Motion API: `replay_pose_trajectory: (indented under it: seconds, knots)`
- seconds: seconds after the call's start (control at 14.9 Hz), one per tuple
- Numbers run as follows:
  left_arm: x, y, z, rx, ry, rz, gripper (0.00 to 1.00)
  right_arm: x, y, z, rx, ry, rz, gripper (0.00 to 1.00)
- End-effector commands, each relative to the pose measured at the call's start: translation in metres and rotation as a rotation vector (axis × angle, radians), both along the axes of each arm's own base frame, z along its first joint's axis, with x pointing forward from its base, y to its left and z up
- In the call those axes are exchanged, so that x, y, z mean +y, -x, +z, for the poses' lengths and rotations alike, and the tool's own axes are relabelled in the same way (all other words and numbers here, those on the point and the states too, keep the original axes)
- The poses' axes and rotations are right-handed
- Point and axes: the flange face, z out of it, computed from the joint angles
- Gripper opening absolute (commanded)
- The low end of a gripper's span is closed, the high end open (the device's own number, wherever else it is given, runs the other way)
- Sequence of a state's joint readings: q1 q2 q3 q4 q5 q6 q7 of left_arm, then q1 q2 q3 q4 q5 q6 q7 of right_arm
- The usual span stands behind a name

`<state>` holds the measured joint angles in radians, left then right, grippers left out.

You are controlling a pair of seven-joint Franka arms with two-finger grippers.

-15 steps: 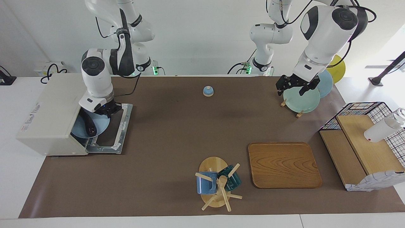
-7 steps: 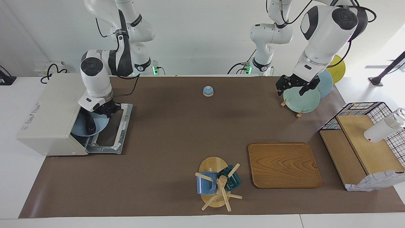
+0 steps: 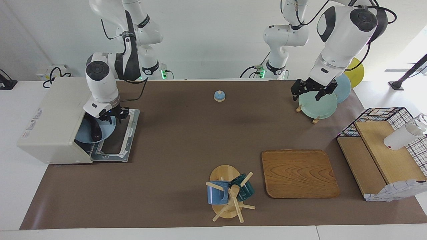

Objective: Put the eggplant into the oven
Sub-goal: 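Release the eggplant inside the oven and pull the right gripper back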

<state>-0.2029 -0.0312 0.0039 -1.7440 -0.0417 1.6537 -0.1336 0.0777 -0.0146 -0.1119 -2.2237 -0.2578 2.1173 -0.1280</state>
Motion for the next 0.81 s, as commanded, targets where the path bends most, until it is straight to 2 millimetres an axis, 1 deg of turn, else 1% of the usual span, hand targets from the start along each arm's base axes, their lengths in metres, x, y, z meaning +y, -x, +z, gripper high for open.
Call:
replay_pose_trajectory:
  seconds: [0.0,0.07,0.13,0.2,0.27,0.34,0.54,0.67,0.74]
  knots:
    - [0.004,0.002,0.008,-0.001,0.016,0.001,1.00,0.016,-0.008,0.018,0.010,0.000,0.005,0.50]
    - [0.004,0.002,0.008,-0.001,0.016,0.001,1.00,0.027,-0.013,0.024,0.010,-0.004,0.013,0.50]
    - [0.004,0.002,0.008,-0.001,0.016,0.001,1.00,0.043,-0.018,0.026,0.004,-0.032,0.017,0.40]
    - [0.004,0.002,0.008,-0.001,0.016,0.001,1.00,0.054,-0.019,0.026,-0.008,-0.048,0.013,0.19]
    - [0.004,0.002,0.008,-0.001,0.016,0.001,1.00,0.068,-0.019,0.024,-0.020,-0.047,0.008,0.02]
    - [0.004,0.002,0.008,-0.001,0.016,0.001,1.00,0.080,-0.021,0.018,-0.045,-0.049,-0.009,0.00]
    - [0.004,0.002,0.008,-0.001,0.016,0.001,1.00,0.089,-0.024,-0.014,-0.099,-0.066,0.004,0.00]
    - [0.004,0.002,0.008,-0.001,0.016,0.001,1.00,0.089,-0.027,-0.042,-0.085,-0.066,0.002,0.00]
    - [0.004,0.002,0.008,-0.001,0.016,0.001,1.00,0.087,-0.029,-0.051,-0.087,-0.065,-0.018,0.00]
